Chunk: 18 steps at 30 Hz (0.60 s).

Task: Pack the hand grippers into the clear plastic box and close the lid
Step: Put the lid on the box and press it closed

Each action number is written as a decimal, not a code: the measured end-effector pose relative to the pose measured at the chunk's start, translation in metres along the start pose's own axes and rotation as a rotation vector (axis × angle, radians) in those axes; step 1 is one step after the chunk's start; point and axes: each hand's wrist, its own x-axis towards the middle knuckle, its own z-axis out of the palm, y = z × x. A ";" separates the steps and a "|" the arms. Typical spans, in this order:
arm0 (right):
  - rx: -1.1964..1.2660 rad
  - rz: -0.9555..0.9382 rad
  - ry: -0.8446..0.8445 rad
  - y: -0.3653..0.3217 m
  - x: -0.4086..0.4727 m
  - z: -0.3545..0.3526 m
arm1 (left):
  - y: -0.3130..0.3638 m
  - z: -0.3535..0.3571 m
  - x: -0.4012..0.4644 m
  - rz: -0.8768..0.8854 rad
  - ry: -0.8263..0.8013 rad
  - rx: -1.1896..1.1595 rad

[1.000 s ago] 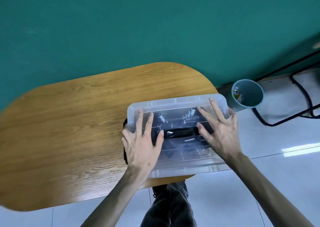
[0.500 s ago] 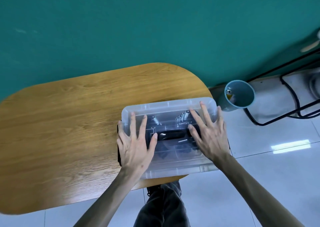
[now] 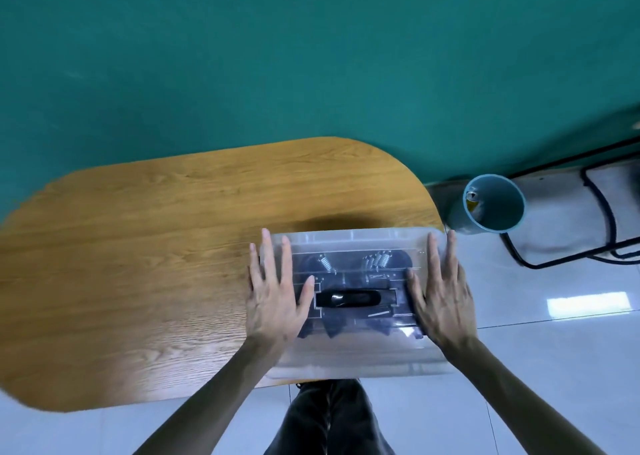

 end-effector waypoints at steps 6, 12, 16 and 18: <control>-0.141 -0.046 -0.088 -0.004 0.003 -0.005 | 0.007 -0.013 -0.002 -0.026 -0.059 -0.046; -0.254 -0.162 -0.120 0.002 0.004 -0.005 | 0.009 -0.013 0.001 -0.042 -0.035 -0.013; -0.198 -0.105 -0.164 0.003 0.004 -0.004 | 0.008 -0.013 0.001 -0.045 -0.018 -0.045; -0.105 0.025 -0.121 0.002 0.005 -0.007 | 0.008 -0.013 0.001 -0.041 -0.012 -0.059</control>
